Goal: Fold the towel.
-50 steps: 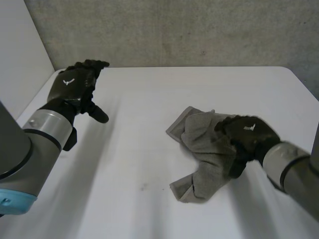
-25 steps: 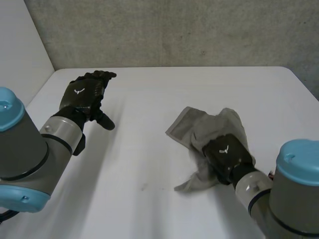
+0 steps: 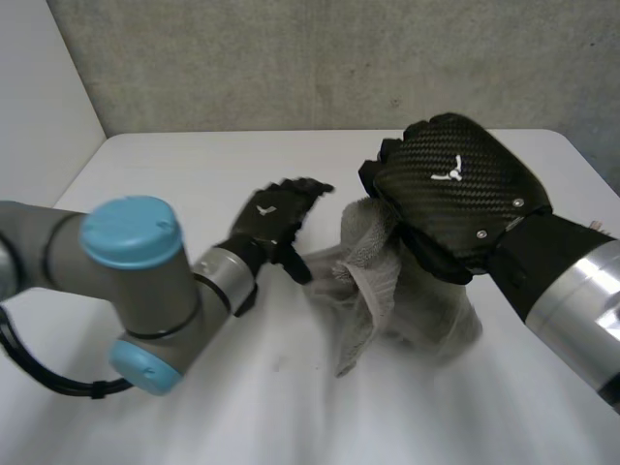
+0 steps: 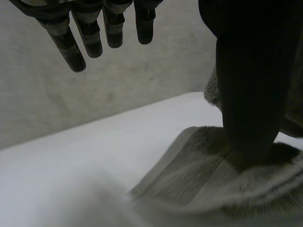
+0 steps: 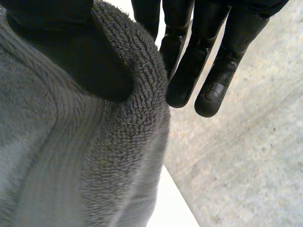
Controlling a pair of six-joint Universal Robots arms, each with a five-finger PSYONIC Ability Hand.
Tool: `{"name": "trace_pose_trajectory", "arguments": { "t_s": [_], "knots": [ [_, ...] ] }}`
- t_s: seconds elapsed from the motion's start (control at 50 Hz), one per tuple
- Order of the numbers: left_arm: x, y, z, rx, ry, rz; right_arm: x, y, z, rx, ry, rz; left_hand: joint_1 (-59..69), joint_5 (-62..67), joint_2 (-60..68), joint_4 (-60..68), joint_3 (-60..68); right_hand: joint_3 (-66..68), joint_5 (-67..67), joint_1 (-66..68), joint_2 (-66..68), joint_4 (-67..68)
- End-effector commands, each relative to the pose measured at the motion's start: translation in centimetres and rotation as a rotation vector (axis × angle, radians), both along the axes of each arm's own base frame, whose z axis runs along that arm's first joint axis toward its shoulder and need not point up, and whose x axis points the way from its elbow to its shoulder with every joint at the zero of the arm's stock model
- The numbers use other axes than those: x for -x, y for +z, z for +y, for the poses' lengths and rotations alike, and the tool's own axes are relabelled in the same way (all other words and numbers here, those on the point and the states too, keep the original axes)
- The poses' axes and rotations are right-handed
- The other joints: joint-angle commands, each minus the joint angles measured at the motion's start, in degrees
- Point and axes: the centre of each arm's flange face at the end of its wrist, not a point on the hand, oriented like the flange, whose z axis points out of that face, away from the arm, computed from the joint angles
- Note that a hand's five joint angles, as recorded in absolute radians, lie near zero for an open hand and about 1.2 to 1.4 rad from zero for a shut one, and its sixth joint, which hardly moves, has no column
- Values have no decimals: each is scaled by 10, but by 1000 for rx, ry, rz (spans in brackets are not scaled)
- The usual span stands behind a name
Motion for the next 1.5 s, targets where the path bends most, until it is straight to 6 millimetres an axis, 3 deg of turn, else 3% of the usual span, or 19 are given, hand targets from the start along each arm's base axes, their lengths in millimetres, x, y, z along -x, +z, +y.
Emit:
{"name": "trace_pose_trajectory", "arguments": {
  "t_s": [0.02, 0.12, 0.14, 0.16, 0.2, 0.24, 0.34, 0.44, 0.46, 0.48, 0.5, 0.54, 0.58, 0.68, 0.76, 0.88, 1.0, 1.28, 1.5],
  "knots": [
    [25, -28, 13, -120, -54, 52, 5, 17, 12, 13, 18, -68, 21, 9, 23, 23, 23, 121, 141, 256, 130, 119],
    [33, -40, 17, -152, -71, 54, 9, 23, 17, 26, 15, -85, 127, 115, 129, 129, 129, 121, 141, 256, 130, 119],
    [33, -43, 18, -158, -74, 47, 9, 24, 17, 33, 9, -85, 271, 258, 272, 272, 272, 121, 141, 256, 130, 119],
    [33, -43, 18, -159, -74, 47, 9, 24, 17, 33, 9, -85, 272, 260, 274, 273, 274, 121, 141, 256, 130, 119],
    [32, -47, 19, -169, -73, 39, 10, 24, 16, 33, 10, -81, 590, 578, 592, 592, 592, 121, 141, 256, 130, 119],
    [32, -48, 19, -174, -71, 35, 11, 23, 13, 29, -1, -79, 698, 686, 700, 699, 700, 121, 141, 256, 130, 119],
    [25, -45, 15, -191, -46, 24, 17, 18, -1, 20, -43, -68, 699, 687, 701, 700, 701, 121, 141, 256, 130, 119],
    [4, -17, -9, -162, 27, 45, 21, 15, -11, 17, -69, -65, 629, 616, 630, 630, 630, 121, 141, 256, 130, 119],
    [-4, -3, -19, -141, 56, 61, 23, 14, -14, 16, -75, -64, 346, 333, 347, 347, 347, 121, 141, 256, 130, 119],
    [-11, 11, -25, -115, 76, 78, 23, 11, -20, 8, -83, -60, 236, 224, 238, 237, 238, 121, 141, 256, 130, 119],
    [-11, 11, -25, -114, 76, 78, 23, 11, -20, 8, -83, -60, 235, 223, 237, 236, 237, 121, 141, 256, 130, 119],
    [-26, 42, -36, -57, 114, 113, 22, -2, -38, -30, -97, -42, 213, 201, 215, 215, 215, 121, 141, 256, 130, 119],
    [-33, 56, -38, -35, 130, 126, 21, -6, -44, -39, -97, -37, 203, 191, 205, 205, 205, 121, 141, 256, 130, 119],
    [-55, 72, -37, -30, 171, 129, 19, -12, -50, -50, -99, -31, 202, 189, 203, 203, 203, 121, 141, 256, 130, 119],
    [-62, 63, -26, -73, 177, 104, 20, -12, -51, -56, -103, -33, 200, 187, 201, 201, 201, 121, 141, 256, 130, 119],
    [-63, 21, 2, -220, 108, 35, 19, -12, -50, -52, -100, -33, 154, 142, 156, 156, 156, 121, 141, 256, 130, 119],
    [-51, -4, 26, -316, 24, -3, 20, -11, -51, -50, -103, -34, 151, 138, 152, 152, 152, 121, 141, 256, 130, 119],
    [-34, -38, 36, -398, -32, -51, 21, -14, -52, -51, -108, -29, 163, 150, 164, 164, 164, 121, 141, 256, 130, 119],
    [-27, -44, 36, -404, -48, -61, 19, -17, -57, -29, -111, -39, 190, 177, 191, 191, 191, 121, 141, 256, 130, 119]
  ]
}}
